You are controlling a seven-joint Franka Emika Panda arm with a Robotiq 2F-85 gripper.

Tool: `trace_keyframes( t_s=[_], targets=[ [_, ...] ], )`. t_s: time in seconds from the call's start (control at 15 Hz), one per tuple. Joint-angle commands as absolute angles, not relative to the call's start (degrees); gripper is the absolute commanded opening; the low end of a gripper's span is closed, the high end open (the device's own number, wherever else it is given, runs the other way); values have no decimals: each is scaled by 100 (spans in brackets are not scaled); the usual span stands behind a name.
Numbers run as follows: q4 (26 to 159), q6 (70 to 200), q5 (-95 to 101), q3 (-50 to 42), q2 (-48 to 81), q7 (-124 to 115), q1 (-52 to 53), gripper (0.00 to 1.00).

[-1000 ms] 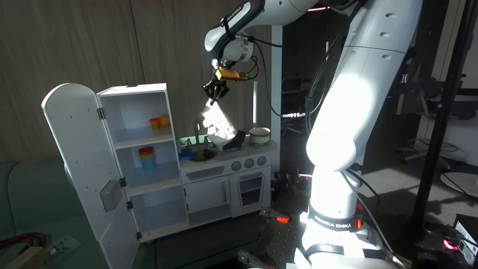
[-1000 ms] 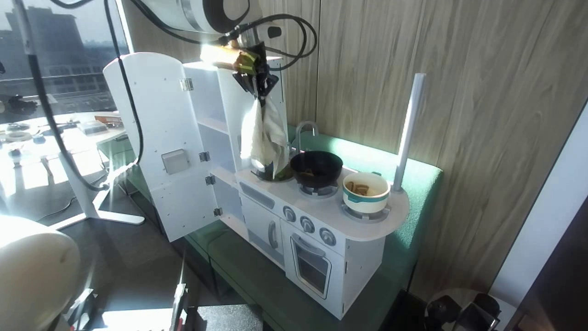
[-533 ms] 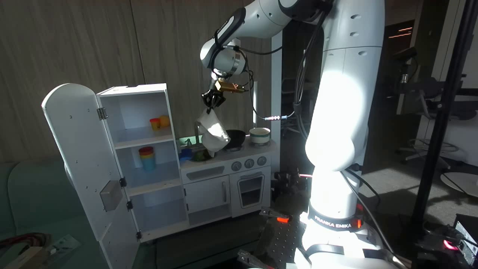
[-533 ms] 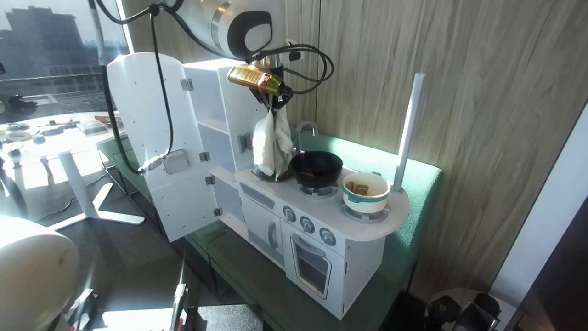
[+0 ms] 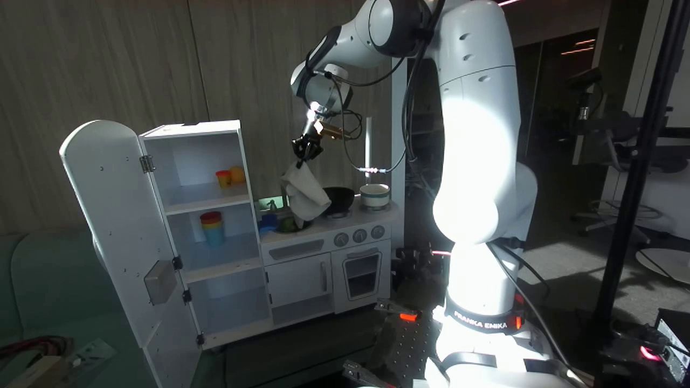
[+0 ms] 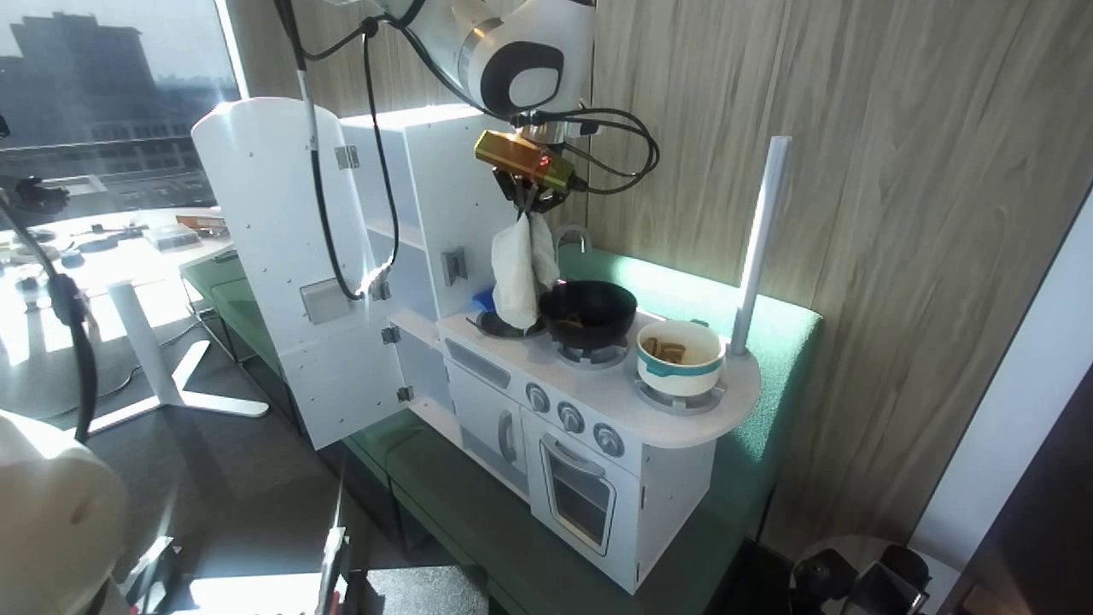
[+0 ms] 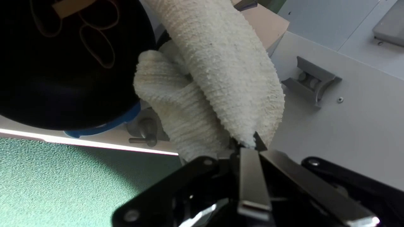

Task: Use the towel to wipe the sink then place it back on top of the cabinet.

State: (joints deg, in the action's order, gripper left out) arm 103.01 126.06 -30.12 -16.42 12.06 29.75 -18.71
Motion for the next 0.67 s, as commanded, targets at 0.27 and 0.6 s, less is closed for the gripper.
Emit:
trace_keyframes(
  t_s=[0.27, 0.6],
  targets=[
    [9092, 11461, -2893, -1273, 1501, 2975, -2238, 62],
    [9147, 11443, -2802, -1209, 1431, 2914, -2211, 70]
  ],
)
